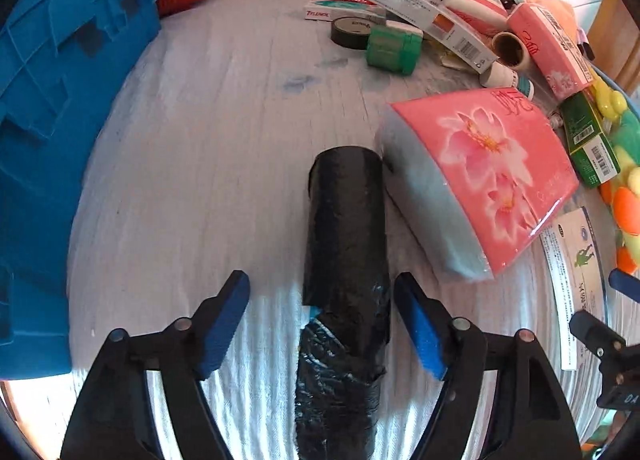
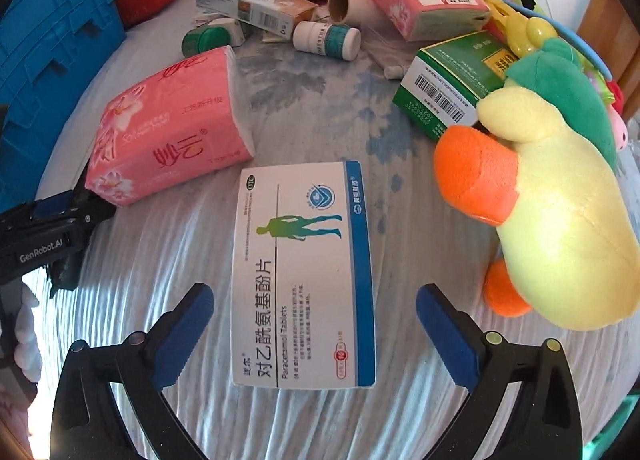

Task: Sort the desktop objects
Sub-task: 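Close left gripper on the black cylinder while right grips the paracetamol box, then lift and carry the black cylinder and paracetamol box over the blue crate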

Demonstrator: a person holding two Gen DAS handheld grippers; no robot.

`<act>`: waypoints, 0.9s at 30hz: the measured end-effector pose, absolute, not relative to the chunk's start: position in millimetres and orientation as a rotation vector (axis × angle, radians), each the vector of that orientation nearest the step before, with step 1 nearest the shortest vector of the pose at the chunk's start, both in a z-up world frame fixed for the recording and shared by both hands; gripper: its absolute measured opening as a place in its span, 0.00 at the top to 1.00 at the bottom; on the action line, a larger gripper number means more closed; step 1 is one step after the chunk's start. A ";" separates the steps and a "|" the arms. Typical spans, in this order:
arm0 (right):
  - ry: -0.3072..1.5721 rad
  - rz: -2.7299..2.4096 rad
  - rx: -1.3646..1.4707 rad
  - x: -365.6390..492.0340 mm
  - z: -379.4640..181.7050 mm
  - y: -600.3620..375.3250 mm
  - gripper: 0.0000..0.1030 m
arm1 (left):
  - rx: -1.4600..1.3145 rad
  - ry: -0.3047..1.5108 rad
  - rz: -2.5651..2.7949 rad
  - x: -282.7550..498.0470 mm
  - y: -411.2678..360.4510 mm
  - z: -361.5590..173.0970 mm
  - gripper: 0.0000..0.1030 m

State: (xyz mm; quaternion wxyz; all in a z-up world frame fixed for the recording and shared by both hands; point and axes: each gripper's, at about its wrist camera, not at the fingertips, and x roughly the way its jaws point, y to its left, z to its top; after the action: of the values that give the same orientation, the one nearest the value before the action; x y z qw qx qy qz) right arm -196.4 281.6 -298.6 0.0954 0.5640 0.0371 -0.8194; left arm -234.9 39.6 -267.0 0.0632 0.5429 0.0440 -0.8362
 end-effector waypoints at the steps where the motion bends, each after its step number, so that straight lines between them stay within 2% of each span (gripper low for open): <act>1: 0.109 -2.430 1.667 -198.9 -298.5 280.1 0.00 | 1.633 0.125 -2.542 -235.2 42.0 -270.3 0.53; 2: 0.118 -2.429 1.658 -201.1 -298.3 277.4 0.00 | 1.639 0.122 -2.555 -235.7 44.8 -274.0 0.66; 3: 0.142 -2.424 1.647 -203.4 -298.6 273.1 0.05 | 1.652 0.112 -2.545 -236.8 47.0 -278.7 0.66; 4: 0.167 -2.414 1.647 -205.0 -299.9 269.1 0.30 | 1.660 0.110 -2.538 -237.8 48.3 -284.4 0.66; 7: 0.220 -2.392 1.672 -207.2 -300.7 261.4 0.30 | 1.675 0.117 -2.516 -236.7 48.2 -293.6 0.67; 12: 0.136 -2.433 1.536 -201.2 -260.7 272.0 0.30 | 1.536 0.063 -2.585 -227.7 52.7 -270.2 0.67; 20: 0.134 -2.565 1.210 -209.2 -152.1 267.9 0.30 | 1.258 0.022 -2.714 -224.7 59.9 -183.8 0.67; 27: 0.186 -2.671 0.934 -209.6 -42.3 209.4 0.30 | 0.995 0.002 -2.842 -211.0 30.7 -85.7 0.67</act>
State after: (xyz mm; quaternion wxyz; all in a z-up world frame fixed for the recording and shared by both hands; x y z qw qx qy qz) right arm -209.6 209.4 -42.3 0.1524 0.3256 0.0648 -0.9309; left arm -211.0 30.7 -85.7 0.0649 0.3298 0.0006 -0.9418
